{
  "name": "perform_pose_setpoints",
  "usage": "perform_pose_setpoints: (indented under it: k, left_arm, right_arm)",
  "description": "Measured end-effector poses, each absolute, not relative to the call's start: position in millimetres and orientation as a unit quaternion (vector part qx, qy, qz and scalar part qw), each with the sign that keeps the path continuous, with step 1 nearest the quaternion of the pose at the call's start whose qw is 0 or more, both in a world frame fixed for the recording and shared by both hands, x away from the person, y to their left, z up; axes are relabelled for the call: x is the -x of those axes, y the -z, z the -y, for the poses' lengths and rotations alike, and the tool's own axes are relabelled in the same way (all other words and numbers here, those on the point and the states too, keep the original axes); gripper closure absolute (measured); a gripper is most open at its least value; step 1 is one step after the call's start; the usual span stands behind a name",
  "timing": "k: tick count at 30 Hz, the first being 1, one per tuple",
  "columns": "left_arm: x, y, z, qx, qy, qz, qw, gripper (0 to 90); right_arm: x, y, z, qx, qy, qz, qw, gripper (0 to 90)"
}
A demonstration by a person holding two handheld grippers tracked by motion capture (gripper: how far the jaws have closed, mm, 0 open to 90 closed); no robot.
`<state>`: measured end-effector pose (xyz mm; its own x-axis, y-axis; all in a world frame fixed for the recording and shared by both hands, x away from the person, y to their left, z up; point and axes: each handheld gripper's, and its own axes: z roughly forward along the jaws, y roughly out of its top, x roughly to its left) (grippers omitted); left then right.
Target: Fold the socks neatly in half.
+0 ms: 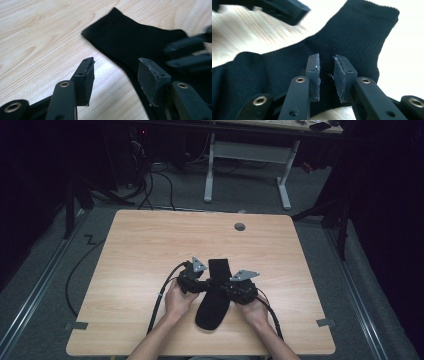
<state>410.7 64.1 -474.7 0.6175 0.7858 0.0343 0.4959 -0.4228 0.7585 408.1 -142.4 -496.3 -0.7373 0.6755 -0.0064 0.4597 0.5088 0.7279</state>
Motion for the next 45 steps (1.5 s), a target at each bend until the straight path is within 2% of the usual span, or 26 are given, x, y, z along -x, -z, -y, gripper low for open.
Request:
perform_pose_setpoints:
  k: [11, 16, 24, 28, 33, 39, 45]
  left_arm:
    - [-389.5, 478.1, -69.8, -0.817, -0.191, -0.384, 0.385, 48.0]
    - [-376.5, 477.5, -65.7, -0.824, -0.188, -0.362, 0.392, 48.2]
    - [-357.5, 482.6, -62.5, -0.836, -0.173, -0.338, 0.396, 49.6]
    - [-349.7, 486.9, -56.7, -0.85, -0.17, -0.317, 0.384, 52.2]
    - [-353.1, 494.9, -52.9, -0.858, -0.165, -0.319, 0.368, 59.5]
    - [-345.3, 488.1, -50.6, -0.855, -0.17, -0.306, 0.383, 60.1]
    - [-346.9, 492.7, -45.8, -0.864, -0.16, -0.298, 0.373, 63.0]
  right_arm:
    - [-437.4, 498.2, 136.7, -0.334, -0.352, -0.857, 0.174, 70.1]
    - [-445.2, 498.3, 140.9, -0.347, -0.363, -0.849, 0.165, 67.6]
    - [-438.4, 483.3, 161.5, -0.356, -0.371, -0.839, 0.177, 77.9]
    - [-439.1, 488.5, 172.6, -0.372, -0.367, -0.835, 0.173, 78.8]
    - [-439.5, 490.4, 169.7, -0.369, -0.365, -0.836, 0.178, 78.8]
    - [-446.9, 496.3, 165.1, -0.375, -0.352, -0.838, 0.181, 78.8]
    - [-451.5, 498.2, 162.9, -0.384, -0.353, -0.833, 0.185, 78.8]
